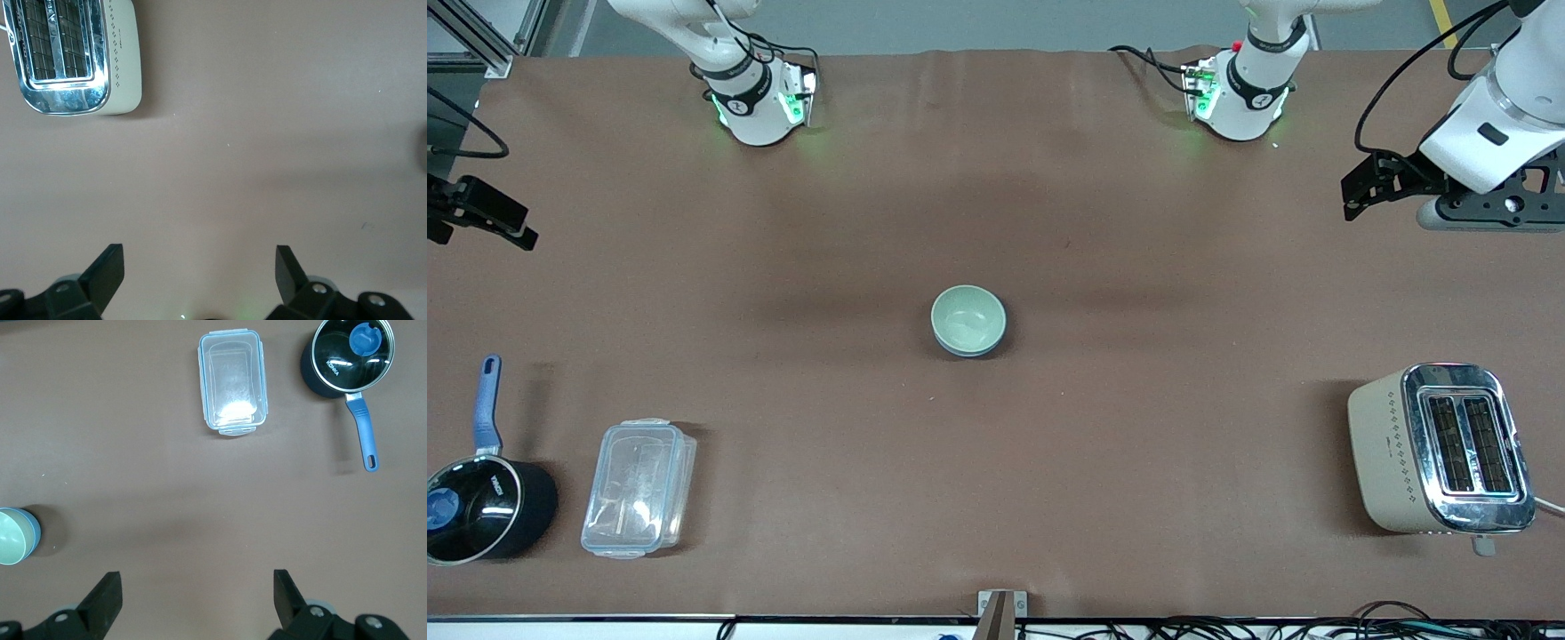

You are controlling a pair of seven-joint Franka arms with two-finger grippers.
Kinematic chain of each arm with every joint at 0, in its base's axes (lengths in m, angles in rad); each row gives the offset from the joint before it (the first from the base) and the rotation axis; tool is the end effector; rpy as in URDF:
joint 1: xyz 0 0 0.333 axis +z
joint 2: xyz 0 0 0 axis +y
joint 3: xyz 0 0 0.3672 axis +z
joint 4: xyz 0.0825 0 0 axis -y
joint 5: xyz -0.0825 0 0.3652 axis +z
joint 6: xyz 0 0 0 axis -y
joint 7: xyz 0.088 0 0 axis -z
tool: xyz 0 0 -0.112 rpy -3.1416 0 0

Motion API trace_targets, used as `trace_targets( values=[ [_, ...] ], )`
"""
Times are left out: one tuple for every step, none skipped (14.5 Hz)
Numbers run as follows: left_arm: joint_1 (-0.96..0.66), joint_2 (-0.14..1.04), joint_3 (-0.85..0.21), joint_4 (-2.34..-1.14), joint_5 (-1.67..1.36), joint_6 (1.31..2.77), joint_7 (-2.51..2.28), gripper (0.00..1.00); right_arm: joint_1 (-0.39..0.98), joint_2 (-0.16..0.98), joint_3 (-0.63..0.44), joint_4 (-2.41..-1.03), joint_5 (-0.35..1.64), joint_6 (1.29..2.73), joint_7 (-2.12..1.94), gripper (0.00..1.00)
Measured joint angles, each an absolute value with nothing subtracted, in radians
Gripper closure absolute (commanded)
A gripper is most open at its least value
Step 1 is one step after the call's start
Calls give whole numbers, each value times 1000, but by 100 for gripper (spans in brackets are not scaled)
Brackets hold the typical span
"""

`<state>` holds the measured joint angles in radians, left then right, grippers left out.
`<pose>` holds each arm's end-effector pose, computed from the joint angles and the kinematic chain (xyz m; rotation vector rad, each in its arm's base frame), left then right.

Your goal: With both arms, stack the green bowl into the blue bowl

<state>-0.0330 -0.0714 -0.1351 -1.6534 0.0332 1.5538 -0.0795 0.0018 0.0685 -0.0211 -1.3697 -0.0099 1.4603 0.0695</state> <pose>0.5002 -0.0842 0.6689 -3.0924 0.1362 0.0361 0.5489 -0.0112 0.7137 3.1275 -0.1407 0.0351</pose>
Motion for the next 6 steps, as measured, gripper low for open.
trace_targets(
  values=[
    [-33, -71, -135, -1653, 33, 1554, -79, 0, -1, 69, -21, -1373, -10, 1461, 69, 0],
    [-33, -70, -135, -1653, 33, 1554, -79, 0, -6, 69, -21, -1374, -10, 1462, 69, 0],
    [-33, -69, -135, -1653, 33, 1553, -79, 0, -10, 69, -21, -1374, -10, 1462, 69, 0],
    [-33, -68, -135, -1653, 33, 1553, -79, 0, -13, 69, -22, -1374, -10, 1462, 69, 0],
    [-33, -67, -135, -1653, 32, 1553, -79, 0, -15, 69, -22, -1374, -10, 1463, 69, 0],
    [-33, -66, -135, -1653, 25, 1553, -79, 0, -16, 69, -22, -1374, -10, 1465, 69, 0]
  ],
)
